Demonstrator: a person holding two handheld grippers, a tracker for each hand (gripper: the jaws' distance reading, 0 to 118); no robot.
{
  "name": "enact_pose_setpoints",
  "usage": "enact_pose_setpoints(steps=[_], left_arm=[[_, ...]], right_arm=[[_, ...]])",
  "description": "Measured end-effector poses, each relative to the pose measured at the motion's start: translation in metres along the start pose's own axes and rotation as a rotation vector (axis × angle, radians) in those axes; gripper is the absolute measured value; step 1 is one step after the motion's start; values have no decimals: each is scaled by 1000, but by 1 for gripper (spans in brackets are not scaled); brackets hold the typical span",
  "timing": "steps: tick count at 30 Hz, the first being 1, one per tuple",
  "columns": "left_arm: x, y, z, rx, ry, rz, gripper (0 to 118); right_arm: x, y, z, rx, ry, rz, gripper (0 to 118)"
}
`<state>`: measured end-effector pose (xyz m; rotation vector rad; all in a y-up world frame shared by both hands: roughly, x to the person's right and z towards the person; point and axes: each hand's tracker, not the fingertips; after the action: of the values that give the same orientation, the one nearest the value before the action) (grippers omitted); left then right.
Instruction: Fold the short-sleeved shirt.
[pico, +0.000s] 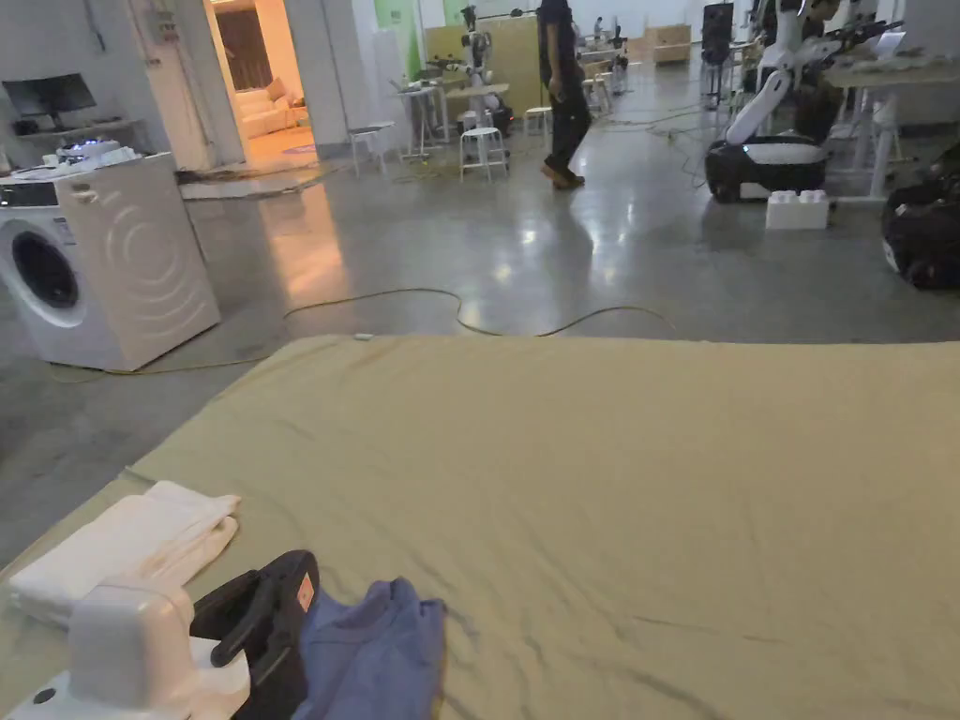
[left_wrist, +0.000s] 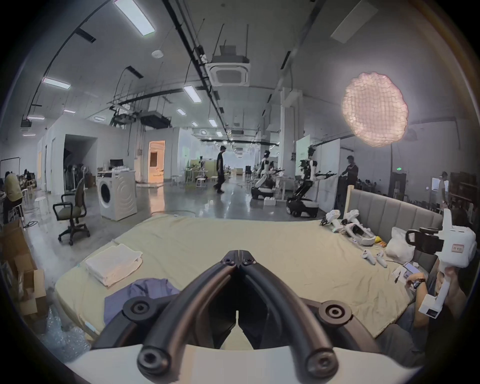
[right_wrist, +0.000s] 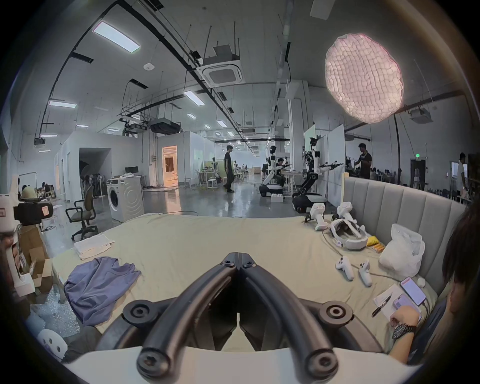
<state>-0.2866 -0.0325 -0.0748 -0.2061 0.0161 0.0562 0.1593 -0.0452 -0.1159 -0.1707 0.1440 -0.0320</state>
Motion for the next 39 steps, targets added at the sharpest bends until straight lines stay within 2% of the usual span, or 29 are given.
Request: enact_pose_setpoints(steps=[2, 5, 7, 9, 12, 17, 19, 21, 24, 26, 28, 29, 30, 34, 37, 39], left_arm=[[-19, -6, -18, -93, -26, 5, 2], [-52, -29, -56, -254, -7, 26, 65], [-73, -52, -87, -352, 12, 54, 77], [-92, -77, -118, -434, 27, 73, 97], [-119, -124, -176, -591, 109, 85, 99], [-156, -183, -249, -742, 168, 134, 99], [-165, -195, -267, -768, 223, 148, 98], [-172, -203, -279, -797, 211, 194, 97], [-158, -198, -281, -820, 241, 100, 93], [-157, -195, -282, -823, 213, 93, 82], [-158, -190, -283, -828, 209, 89, 56], [-157, -187, -284, -824, 206, 90, 10], [-157, -184, -282, -802, 224, 95, 1], [-167, -179, -286, -847, 242, 197, 1], [-171, -133, -268, -641, 160, 366, 1], [-154, -87, -267, -588, 156, 357, 1]], right_arm=[[0, -6, -5, -41, 18, -32, 0], [-1, -16, -13, -96, 31, -45, 0], [-4, -21, -19, -130, 38, -34, 0], [-8, -26, -24, -156, 38, -5, 0], [-16, -35, -37, -217, 47, 37, 0], [-25, -52, -57, -319, 53, 44, 0], [-27, -59, -64, -357, 51, 67, 0], [-30, -66, -73, -398, 40, 93, 0], [-32, -75, -81, -434, 36, 88, 0], [-33, -80, -84, -455, 48, 49, 0], [-25, -86, -83, -468, 57, 14, 0], [-25, -85, -82, -466, 55, 8, 0], [-25, -85, -81, -463, 54, 5, 0], [-16, -78, -66, -438, 55, -6, 0], [-3, -74, -50, -409, 54, 1, 0], [7, -73, -41, -404, 40, -9, 0]])
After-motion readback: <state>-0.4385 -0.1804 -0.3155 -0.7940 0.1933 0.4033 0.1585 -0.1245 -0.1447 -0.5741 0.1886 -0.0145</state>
